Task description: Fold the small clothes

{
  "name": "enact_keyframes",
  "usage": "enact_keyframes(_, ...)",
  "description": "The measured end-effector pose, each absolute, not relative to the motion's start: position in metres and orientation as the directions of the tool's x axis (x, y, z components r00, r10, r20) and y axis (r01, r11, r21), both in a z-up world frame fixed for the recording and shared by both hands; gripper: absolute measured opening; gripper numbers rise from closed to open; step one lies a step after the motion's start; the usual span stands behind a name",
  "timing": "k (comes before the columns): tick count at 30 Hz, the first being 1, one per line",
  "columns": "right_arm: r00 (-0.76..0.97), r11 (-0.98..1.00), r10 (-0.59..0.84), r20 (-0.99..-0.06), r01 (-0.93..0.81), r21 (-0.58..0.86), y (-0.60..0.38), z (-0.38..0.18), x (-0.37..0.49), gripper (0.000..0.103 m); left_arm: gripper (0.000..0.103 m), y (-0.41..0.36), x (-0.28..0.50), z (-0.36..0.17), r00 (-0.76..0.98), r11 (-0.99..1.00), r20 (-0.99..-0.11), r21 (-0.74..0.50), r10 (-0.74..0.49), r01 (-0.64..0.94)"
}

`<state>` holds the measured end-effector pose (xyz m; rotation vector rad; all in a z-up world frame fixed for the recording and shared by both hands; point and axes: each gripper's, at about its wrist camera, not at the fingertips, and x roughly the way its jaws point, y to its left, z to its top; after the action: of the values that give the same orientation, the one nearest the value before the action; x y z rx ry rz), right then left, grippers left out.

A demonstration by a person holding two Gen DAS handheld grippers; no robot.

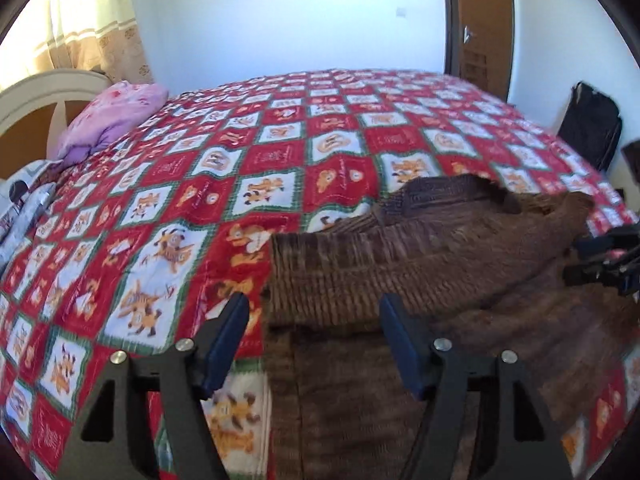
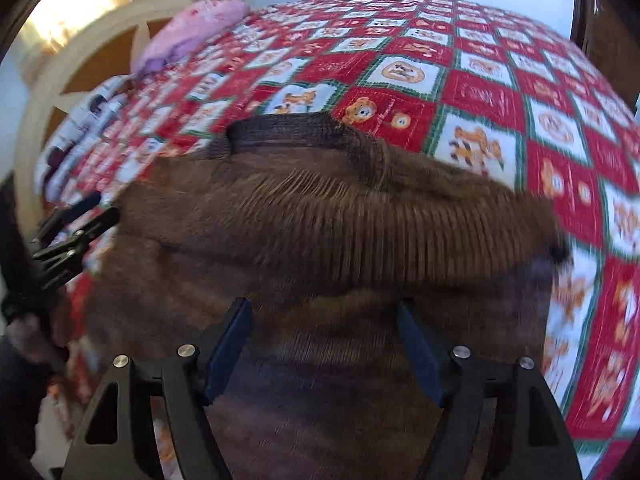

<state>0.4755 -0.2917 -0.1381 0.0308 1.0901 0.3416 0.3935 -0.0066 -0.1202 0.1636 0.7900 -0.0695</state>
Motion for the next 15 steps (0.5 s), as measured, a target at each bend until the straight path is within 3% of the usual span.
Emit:
enact_keyframes(2,0.473,0.95,0.305,-0.827,-0.217,0.226,-0.3,-0.128,0.491,0.075,0.07,-0.006,0.404,-0.125,0.709,0.981,-0.701,0.181,0.078,0.072)
enact_keyframes(7,0.631,0.952,0.301,-0.715,-0.152,0.267,-0.324,-0.095,0.506,0.075,0.07,0.028,0.42,-0.113,0.695,0.996,-0.713,0.062,0.09,-0.065)
enact_keyframes(9,0.647,0.947,0.311,-0.697,-0.148,0.285,-0.328,-0.09,0.501,0.075,0.07,0.034,0.409,-0.104,0.714,0.997,-0.697,0.023,0.071,-0.078)
enact_keyframes(15,0.667,0.967,0.252,-0.701,-0.142,0.212,-0.328,-0.098,0.466,0.075,0.076,0.018,0.385,-0.099,0.737,0.998,-0.673,0.056,0.06,-0.03)
